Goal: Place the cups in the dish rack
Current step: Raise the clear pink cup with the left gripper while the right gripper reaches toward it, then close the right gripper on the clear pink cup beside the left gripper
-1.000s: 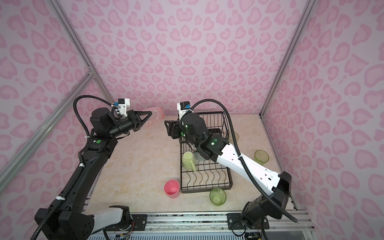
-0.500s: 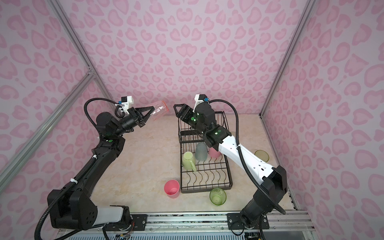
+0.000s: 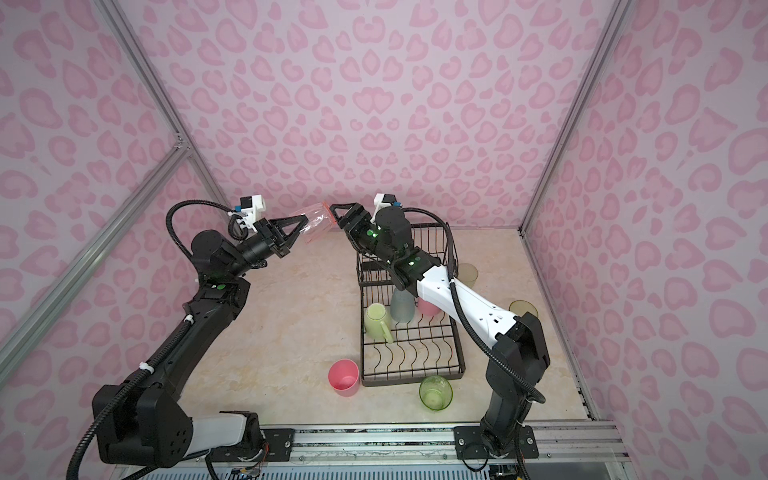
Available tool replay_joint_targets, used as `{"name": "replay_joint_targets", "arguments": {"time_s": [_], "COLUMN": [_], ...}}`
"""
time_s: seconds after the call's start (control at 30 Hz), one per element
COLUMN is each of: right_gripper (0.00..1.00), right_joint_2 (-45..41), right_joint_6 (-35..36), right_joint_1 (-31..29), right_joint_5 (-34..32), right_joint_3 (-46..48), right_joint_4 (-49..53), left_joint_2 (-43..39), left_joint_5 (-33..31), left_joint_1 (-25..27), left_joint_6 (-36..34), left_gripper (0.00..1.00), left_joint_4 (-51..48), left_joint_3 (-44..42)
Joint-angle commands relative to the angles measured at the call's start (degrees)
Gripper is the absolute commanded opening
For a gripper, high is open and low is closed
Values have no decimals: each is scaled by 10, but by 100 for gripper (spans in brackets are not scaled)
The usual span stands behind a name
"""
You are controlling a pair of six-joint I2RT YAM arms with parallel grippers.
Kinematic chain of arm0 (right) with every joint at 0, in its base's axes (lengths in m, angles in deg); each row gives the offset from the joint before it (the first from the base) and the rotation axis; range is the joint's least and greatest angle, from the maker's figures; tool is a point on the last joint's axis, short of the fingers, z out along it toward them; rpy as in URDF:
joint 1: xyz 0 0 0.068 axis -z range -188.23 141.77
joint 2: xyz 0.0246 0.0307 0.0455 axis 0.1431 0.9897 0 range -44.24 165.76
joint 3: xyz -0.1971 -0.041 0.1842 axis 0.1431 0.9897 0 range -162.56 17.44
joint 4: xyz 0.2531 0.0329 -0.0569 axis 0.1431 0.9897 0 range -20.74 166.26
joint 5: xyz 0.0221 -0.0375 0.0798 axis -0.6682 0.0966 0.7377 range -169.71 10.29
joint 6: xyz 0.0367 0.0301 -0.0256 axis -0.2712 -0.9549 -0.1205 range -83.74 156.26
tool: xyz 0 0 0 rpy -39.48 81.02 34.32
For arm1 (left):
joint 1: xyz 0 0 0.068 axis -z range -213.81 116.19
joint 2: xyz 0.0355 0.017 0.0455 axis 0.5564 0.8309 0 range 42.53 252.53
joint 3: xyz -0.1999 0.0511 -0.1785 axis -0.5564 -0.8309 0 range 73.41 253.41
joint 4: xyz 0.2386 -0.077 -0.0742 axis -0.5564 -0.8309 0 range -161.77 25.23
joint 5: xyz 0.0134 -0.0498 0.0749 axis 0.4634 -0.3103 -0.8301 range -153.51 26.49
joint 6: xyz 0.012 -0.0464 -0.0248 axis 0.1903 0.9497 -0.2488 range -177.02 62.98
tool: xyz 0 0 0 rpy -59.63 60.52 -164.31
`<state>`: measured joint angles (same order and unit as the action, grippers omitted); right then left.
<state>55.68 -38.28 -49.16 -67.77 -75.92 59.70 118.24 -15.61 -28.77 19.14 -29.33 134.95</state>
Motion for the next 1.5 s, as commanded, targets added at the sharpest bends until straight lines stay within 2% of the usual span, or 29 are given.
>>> {"name": "replay_joint_targets", "arguments": {"time_s": [0.0, 0.23, 0.53, 1.03, 1.13, 1.23, 1.33, 1.47], "right_gripper": [79, 77, 76, 73, 66, 59, 57, 55], "right_joint_2": [11, 35, 67, 84, 83, 82, 80, 75], "right_joint_6": [-25, -42, -53, -58, -55, -50, -42, -26], "right_joint_1": [-5, -18, -24, -28, -28, -29, -29, -31], "right_joint_5": [-12, -41, -49, -53, -55, -58, -61, -70], "right_joint_3": [-15, -46, -101, -119, -117, -114, -112, -107], "right_joint_4": [6, 41, 91, 97, 95, 91, 89, 84], "left_joint_2": [4, 9, 6, 9, 8, 7, 7, 5], "left_joint_5": [-3, -2, 10, 12, 12, 11, 8, 8], "left_joint_1": [0, 1, 8, 25, 26, 26, 25, 24], "left_joint_6": [-17, -7, -41, -57, -61, -63, -67, -76], "left_gripper": [9, 9, 9, 9, 10, 12, 20, 25], "left_joint_4": [16, 31, 32, 27, 22, 16, 5, -15], "left_joint_3": [-1, 1, -7, -4, -5, -5, -3, 1]}}
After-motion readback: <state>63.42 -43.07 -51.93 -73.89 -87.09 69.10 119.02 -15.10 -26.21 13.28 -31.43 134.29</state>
